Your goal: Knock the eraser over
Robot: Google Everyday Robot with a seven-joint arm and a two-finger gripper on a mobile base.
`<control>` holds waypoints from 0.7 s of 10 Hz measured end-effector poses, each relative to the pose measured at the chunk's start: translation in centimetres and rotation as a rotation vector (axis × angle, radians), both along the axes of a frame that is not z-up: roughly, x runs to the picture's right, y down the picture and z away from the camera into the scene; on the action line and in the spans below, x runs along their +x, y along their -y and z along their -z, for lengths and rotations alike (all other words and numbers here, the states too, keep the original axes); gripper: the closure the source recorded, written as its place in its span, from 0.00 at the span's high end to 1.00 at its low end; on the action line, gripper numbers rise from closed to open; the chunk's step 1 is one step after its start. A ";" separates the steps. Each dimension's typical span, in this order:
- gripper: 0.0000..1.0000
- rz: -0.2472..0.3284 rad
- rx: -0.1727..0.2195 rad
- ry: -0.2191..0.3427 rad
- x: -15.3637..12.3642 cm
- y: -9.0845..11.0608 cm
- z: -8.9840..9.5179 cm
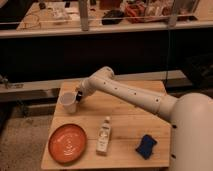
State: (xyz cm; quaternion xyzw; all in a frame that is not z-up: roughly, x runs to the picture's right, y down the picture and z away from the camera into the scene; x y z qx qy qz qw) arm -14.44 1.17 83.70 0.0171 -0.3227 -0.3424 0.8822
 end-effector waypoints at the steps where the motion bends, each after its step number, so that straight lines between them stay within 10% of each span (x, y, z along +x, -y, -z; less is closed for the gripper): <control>1: 0.00 -0.035 0.029 0.001 1.2 0.6 1.0; 7: 0.00 -0.190 0.205 0.044 8.5 4.1 8.7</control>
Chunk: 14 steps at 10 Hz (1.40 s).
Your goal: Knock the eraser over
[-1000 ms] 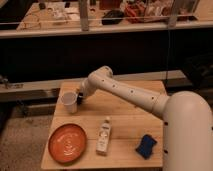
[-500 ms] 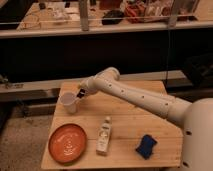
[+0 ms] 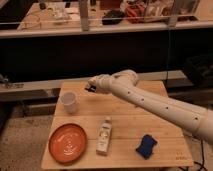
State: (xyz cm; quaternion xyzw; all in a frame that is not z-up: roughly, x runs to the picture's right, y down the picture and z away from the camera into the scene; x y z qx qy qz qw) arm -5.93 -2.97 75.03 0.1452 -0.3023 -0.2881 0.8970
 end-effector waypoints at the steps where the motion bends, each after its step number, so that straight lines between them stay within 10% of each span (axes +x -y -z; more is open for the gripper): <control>1: 0.00 -0.016 0.026 0.040 0.6 0.4 1.2; 5: 0.00 -0.030 0.092 0.319 2.1 0.6 4.9; 14: 0.00 -0.018 0.171 0.396 5.3 2.7 14.6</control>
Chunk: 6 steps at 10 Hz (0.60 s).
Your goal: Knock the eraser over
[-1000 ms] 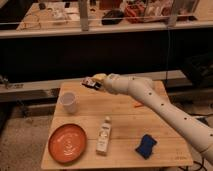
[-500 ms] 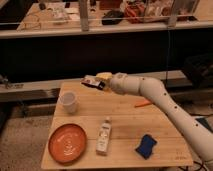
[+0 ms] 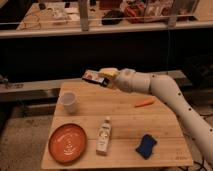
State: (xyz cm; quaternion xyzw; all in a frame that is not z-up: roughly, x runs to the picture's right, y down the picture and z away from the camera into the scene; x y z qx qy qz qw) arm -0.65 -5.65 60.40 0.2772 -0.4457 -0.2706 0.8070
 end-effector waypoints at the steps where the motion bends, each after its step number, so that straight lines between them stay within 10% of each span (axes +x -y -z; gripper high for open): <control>1: 0.00 0.007 0.009 0.004 0.0 0.9 1.0; 6: 0.00 0.044 0.063 0.018 -0.8 4.9 2.4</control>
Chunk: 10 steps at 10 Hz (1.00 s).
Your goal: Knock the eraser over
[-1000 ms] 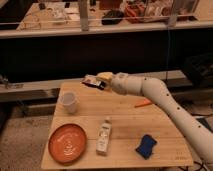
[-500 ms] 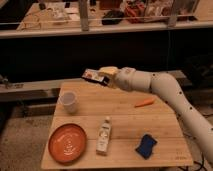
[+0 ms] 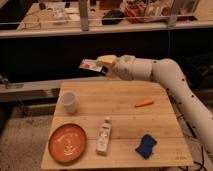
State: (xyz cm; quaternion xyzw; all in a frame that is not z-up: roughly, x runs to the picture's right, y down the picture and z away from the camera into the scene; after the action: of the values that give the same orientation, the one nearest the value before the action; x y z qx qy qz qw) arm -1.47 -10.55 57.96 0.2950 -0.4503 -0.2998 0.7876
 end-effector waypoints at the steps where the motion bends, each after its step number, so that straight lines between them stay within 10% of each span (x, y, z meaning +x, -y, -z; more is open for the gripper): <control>1: 0.00 0.006 0.006 0.005 -0.3 0.7 -0.3; 3: 0.01 0.013 0.019 0.008 -0.8 1.8 -0.6; 10: 0.76 -0.009 0.040 -0.024 0.1 2.1 -0.9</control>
State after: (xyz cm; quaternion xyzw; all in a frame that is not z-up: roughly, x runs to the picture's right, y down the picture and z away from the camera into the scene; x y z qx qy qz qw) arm -1.39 -12.69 58.87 0.3089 -0.4332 -0.3089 0.7883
